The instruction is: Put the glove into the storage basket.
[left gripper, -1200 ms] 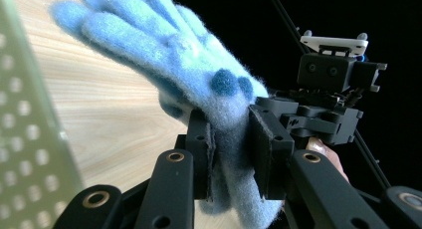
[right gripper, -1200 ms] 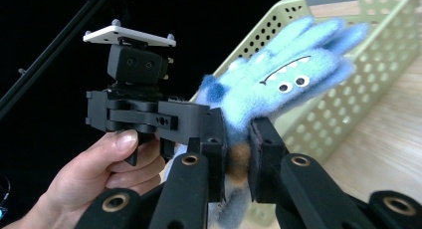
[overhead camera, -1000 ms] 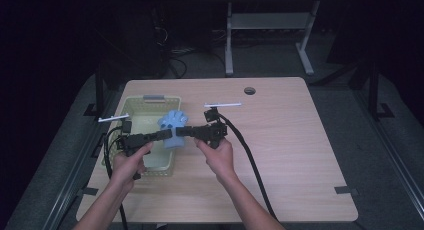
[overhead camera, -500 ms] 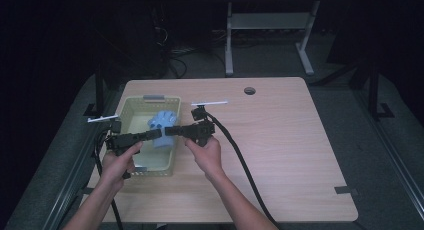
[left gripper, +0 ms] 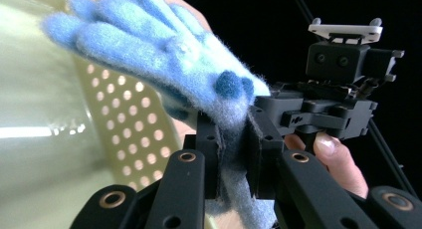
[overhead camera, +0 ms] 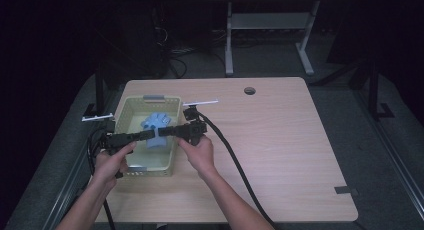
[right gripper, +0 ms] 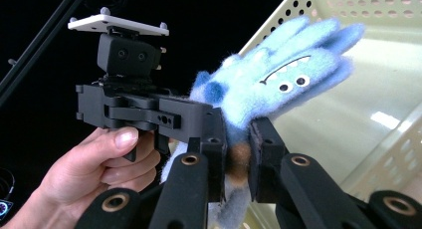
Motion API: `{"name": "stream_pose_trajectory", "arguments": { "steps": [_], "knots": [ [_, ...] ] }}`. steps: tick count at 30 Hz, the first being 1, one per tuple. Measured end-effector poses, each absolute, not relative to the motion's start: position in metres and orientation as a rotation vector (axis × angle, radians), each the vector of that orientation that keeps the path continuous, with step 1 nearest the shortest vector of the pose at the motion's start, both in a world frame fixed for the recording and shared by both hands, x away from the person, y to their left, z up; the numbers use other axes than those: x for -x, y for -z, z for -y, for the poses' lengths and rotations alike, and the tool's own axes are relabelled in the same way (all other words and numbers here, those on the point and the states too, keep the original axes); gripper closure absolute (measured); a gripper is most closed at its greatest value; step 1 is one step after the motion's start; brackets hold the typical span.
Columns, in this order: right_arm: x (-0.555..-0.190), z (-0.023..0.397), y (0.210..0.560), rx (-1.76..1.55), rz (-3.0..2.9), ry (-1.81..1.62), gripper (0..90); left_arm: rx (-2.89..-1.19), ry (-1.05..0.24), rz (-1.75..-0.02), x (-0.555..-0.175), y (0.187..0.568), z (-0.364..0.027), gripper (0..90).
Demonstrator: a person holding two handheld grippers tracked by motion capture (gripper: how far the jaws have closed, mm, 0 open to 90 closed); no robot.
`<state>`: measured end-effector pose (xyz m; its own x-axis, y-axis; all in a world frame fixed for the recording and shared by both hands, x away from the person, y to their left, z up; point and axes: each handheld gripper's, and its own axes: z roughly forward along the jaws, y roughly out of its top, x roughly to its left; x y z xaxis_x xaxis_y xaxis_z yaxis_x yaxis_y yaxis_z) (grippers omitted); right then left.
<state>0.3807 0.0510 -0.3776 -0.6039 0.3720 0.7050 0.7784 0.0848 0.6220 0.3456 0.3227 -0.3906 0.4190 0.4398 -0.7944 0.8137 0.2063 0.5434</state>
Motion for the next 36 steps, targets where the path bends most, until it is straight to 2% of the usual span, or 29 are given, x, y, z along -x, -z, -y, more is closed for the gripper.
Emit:
{"name": "stream_pose_trajectory", "arguments": {
  "steps": [36],
  "knots": [
    [-0.401,-0.083,0.415,1.148,1.954,1.437,75.0,-1.493,0.333,-1.333,-0.353,0.401,-0.348,81.0]
  ]
}}
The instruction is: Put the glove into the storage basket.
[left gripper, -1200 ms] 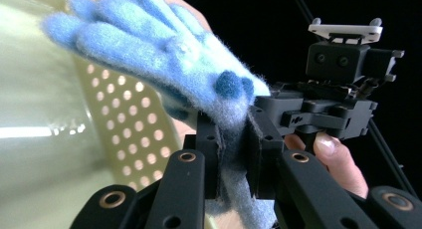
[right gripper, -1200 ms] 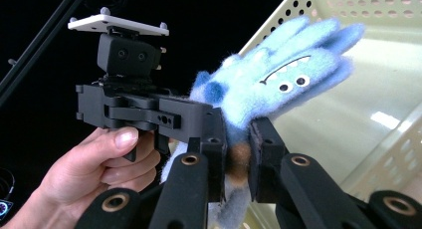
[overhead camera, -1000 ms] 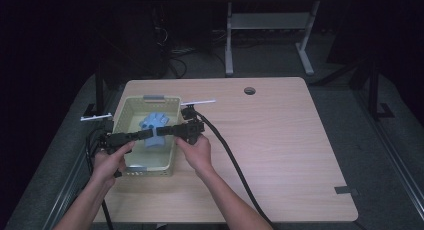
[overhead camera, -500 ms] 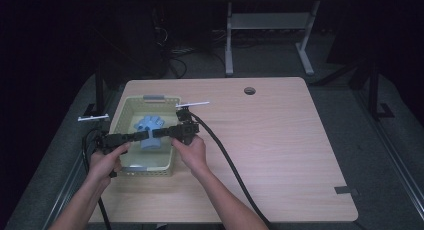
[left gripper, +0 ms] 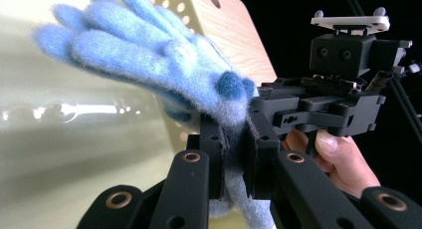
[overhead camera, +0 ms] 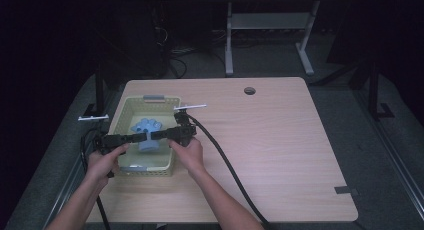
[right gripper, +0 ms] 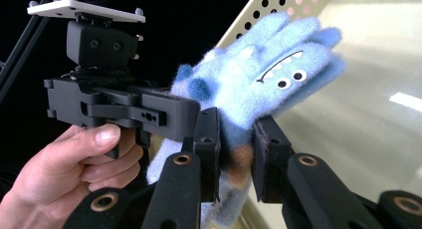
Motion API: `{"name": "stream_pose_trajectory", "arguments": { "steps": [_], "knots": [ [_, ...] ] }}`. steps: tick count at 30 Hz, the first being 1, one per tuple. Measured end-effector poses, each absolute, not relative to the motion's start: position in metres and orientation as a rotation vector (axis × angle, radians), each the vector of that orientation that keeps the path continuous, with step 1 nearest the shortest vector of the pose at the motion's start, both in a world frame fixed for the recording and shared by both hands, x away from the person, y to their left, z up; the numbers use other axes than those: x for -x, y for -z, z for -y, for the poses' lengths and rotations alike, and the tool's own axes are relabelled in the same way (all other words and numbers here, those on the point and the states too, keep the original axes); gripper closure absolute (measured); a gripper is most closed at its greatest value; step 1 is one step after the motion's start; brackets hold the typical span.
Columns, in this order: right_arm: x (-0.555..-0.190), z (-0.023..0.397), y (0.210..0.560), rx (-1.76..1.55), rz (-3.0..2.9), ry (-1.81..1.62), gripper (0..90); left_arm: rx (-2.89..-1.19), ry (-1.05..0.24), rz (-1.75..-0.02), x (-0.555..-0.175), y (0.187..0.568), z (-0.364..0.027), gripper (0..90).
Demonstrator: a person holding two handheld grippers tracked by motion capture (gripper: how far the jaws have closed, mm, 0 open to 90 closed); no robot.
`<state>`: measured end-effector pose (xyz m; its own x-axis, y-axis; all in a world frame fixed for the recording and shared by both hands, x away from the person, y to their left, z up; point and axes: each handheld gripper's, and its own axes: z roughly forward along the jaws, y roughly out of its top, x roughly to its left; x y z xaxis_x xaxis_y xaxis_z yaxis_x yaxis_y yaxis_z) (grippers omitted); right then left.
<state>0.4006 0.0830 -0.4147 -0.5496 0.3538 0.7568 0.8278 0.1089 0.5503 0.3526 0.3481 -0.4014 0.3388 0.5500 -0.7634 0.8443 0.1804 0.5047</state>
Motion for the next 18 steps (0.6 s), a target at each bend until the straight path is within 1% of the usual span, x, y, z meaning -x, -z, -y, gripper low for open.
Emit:
{"name": "stream_pose_trajectory", "arguments": {
  "steps": [8,18],
  "knots": [
    [-0.3997,-0.0886,0.4207,1.176,1.966,1.412,73.8,-1.528,0.327,-1.351,-0.3539,0.404,-0.3499,81.1],
    [-0.3982,-0.083,0.4228,1.193,1.962,1.407,70.9,-1.53,0.341,-1.346,-0.355,0.4048,-0.3482,81.1]
  ]
}}
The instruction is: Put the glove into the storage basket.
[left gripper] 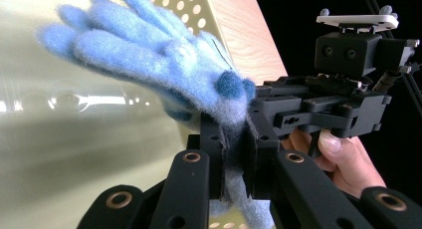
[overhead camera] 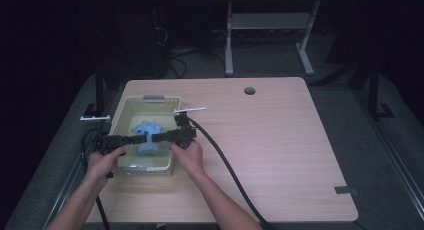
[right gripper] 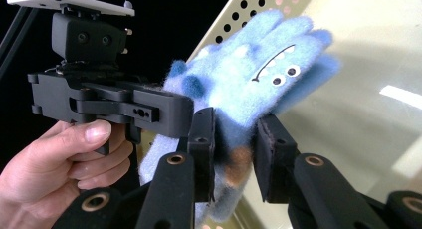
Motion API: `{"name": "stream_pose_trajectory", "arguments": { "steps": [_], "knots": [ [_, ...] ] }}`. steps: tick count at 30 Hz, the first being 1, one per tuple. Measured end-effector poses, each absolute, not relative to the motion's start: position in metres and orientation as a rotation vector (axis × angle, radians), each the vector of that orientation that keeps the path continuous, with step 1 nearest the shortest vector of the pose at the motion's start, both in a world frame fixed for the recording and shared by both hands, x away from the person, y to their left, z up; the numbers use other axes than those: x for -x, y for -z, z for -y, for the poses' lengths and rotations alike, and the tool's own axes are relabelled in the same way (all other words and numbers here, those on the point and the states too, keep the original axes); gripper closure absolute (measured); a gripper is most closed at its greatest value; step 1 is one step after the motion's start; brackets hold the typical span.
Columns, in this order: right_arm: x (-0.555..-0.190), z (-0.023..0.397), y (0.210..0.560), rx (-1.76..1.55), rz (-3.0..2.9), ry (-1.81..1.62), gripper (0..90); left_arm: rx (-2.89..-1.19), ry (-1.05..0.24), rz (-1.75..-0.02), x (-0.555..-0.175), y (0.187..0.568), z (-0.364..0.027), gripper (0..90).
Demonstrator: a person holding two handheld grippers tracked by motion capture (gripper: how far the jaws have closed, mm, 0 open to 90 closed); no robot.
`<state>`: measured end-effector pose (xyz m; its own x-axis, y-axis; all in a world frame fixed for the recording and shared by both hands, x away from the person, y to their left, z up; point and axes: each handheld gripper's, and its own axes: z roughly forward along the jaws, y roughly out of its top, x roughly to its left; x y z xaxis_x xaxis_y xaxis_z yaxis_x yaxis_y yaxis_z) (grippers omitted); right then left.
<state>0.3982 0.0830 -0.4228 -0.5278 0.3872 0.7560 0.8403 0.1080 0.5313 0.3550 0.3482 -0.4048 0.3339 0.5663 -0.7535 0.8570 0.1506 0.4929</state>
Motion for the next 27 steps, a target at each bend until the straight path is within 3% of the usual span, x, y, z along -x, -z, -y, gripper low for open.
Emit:
{"name": "stream_pose_trajectory", "arguments": {
  "steps": [12,27],
  "knots": [
    [-0.398,-0.069,0.423,1.234,1.982,1.426,66.5,-1.555,0.327,-1.371,-0.358,0.406,-0.349,81.1],
    [-0.386,-0.05,0.408,1.207,1.969,1.485,66.5,-1.768,0.252,-1.516,-0.375,0.405,-0.329,80.5]
  ]
}}
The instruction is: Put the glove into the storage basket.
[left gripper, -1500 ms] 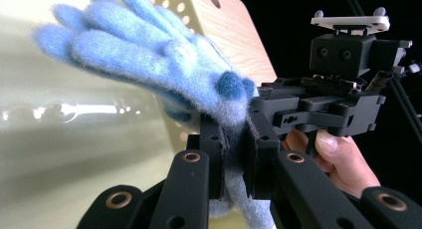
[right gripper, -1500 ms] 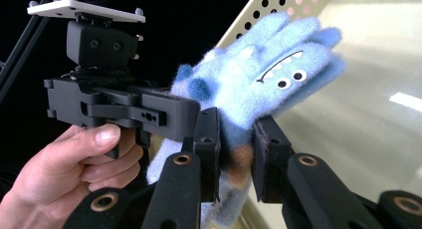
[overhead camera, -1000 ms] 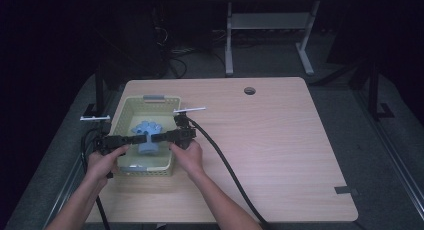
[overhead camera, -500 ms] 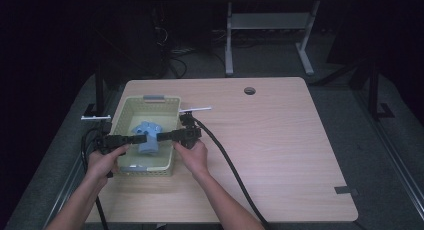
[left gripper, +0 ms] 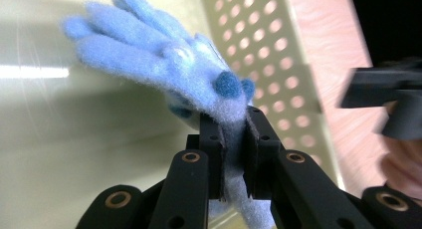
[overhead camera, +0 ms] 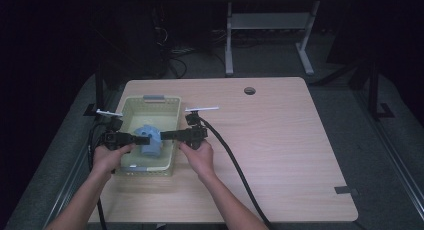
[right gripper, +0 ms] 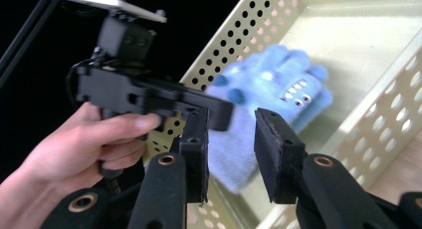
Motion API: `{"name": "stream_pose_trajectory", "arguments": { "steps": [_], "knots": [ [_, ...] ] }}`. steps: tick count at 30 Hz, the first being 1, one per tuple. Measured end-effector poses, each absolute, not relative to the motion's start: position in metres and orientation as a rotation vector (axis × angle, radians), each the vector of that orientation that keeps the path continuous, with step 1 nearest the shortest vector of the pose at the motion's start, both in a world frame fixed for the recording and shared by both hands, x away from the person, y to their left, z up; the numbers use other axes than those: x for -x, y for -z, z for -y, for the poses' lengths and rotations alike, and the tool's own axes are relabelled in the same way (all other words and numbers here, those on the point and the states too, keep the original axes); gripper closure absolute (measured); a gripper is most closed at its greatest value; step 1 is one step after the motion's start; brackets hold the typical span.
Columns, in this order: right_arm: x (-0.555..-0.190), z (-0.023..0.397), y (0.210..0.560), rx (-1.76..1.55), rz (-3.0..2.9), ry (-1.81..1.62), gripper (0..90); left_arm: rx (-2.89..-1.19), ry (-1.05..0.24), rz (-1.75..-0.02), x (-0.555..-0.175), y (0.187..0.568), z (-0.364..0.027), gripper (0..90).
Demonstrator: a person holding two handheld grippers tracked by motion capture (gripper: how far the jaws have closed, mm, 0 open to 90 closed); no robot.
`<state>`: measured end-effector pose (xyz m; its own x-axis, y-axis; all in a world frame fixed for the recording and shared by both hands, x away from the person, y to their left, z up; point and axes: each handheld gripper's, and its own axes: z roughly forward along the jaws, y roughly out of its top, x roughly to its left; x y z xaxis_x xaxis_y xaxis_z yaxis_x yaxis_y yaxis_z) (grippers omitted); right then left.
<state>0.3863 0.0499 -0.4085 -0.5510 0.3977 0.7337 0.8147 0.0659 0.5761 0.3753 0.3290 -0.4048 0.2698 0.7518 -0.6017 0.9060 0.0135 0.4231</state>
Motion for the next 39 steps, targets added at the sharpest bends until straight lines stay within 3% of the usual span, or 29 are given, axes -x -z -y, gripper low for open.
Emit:
{"name": "stream_pose_trajectory", "arguments": {
  "steps": [15,22,33,35,36,39],
  "knots": [
    [-0.382,-0.02,0.399,1.208,1.968,1.563,66.5,-2.044,0.195,-1.62,-0.393,0.419,-0.308,76.4],
    [-0.378,-0.02,0.398,1.209,1.952,1.538,66.4,-2.036,0.143,-1.671,-0.393,0.418,-0.31,59.9],
    [-0.378,-0.016,0.397,1.213,1.962,1.532,65.9,-1.941,0.084,-1.667,-0.393,0.402,-0.326,53.8],
    [-0.378,-0.015,0.397,1.216,1.965,1.534,65.9,-1.921,0.069,-1.662,-0.392,0.399,-0.329,54.9],
    [-0.378,-0.015,0.397,1.217,1.965,1.538,65.9,-1.921,0.069,-1.655,-0.392,0.398,-0.329,60.9],
    [-0.378,-0.015,0.398,1.219,1.965,1.535,65.9,-1.951,0.145,-1.625,-0.393,0.401,-0.326,67.9]
  ]
}}
